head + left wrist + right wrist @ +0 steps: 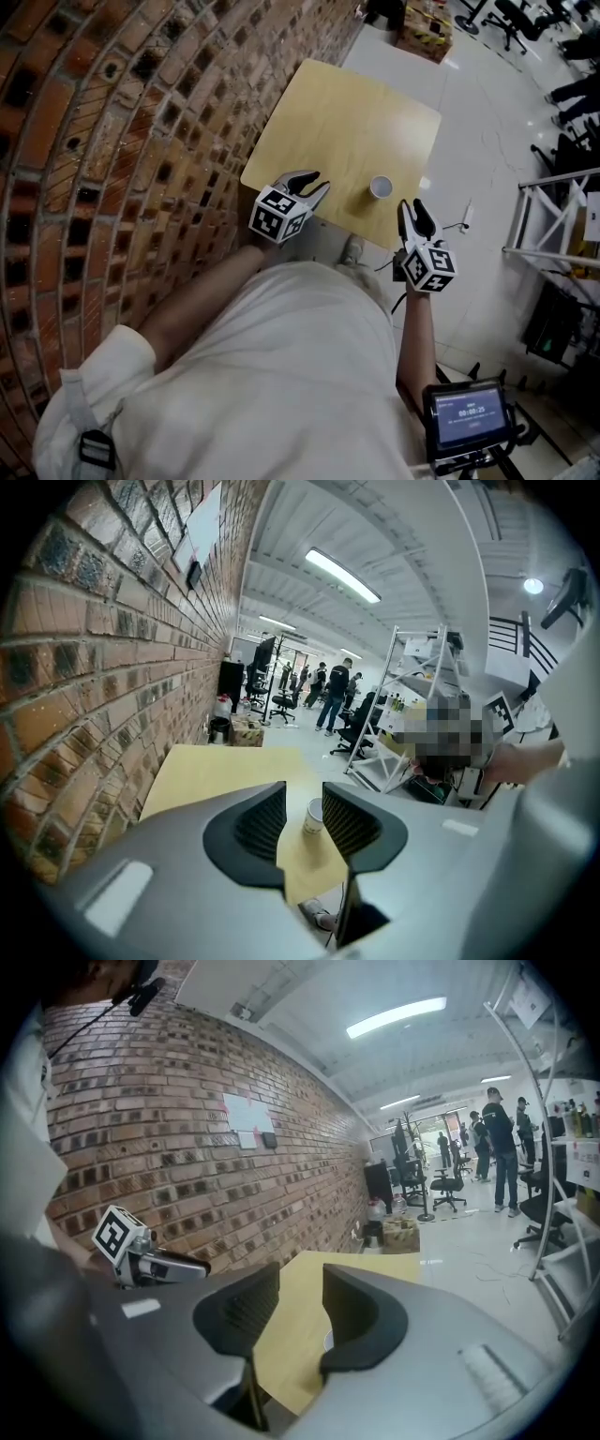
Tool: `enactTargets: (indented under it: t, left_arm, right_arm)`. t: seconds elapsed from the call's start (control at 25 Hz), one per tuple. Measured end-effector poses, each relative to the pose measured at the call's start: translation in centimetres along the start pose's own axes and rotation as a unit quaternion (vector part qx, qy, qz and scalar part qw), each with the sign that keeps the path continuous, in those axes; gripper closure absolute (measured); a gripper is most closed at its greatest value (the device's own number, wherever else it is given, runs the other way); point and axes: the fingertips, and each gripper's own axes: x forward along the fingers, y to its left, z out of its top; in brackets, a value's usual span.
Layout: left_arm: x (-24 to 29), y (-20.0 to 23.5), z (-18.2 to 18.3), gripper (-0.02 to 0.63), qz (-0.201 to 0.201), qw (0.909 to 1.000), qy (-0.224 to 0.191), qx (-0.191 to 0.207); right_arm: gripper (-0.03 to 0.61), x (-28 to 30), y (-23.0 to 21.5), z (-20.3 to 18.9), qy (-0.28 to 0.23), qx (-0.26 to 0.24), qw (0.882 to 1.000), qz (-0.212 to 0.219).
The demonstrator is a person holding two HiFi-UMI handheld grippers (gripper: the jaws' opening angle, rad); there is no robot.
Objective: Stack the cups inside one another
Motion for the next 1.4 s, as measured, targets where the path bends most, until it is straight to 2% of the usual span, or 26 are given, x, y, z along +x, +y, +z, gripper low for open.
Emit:
enactTargets:
  t: [0.32, 0.6, 0.8, 0.92, 1.0, 1.08, 1.2, 1.4]
  left_arm:
    - [-0.6, -1.2, -0.2, 0.471, -0.013, 0.9999, 0.005, 0.000]
    - [-4.2, -0.5, -1.7, 0.471, -0.016, 0.9998, -0.005, -0.005]
    - [-5.6, -1.0, -4.1, 0.472, -0.030, 0.9990, -0.001, 0.032]
    - [-6.9, -2.0, -5.1, 0.472, -0.042, 0.9991, 0.001, 0.004]
    - [-8.0, -2.8, -4.6, 0.472, -0.054, 0.9983, -0.014, -0.019]
    - [-8.9, -3.6, -3.7, 0.474, -0.061, 0.9973, -0.033, -0.024]
    - [-9.2, -4.3, -2.8, 0.476, -0.066, 0.9964, -0.051, -0.015]
    - [-11.1, -8.1, -4.4, 0.476, -0.083, 0.9954, -0.041, 0.023]
  right_arm:
    - [0.440, -0.4, -0.3, -0.8, 0.006, 0.007, 1.000, -0.008]
    - [0.445, -1.7, 3.3, -2.2, 0.012, 0.004, 1.000, -0.016]
    - [0.445, -4.3, 4.7, -2.7, -0.013, 0.016, 0.999, -0.031]
    - [0.445, -6.3, 4.7, -3.7, -0.013, 0.024, 0.999, -0.047]
    - [0.445, -7.3, 4.9, -4.7, -0.009, 0.028, 0.998, -0.058]
    - [0.445, -7.7, 5.5, -5.6, -0.004, 0.027, 0.998, -0.061]
    - [0.444, -7.4, 7.2, -5.4, -0.008, 0.018, 0.999, -0.051]
    - [0.444, -9.1, 10.1, -4.7, -0.024, 0.008, 0.999, -0.027]
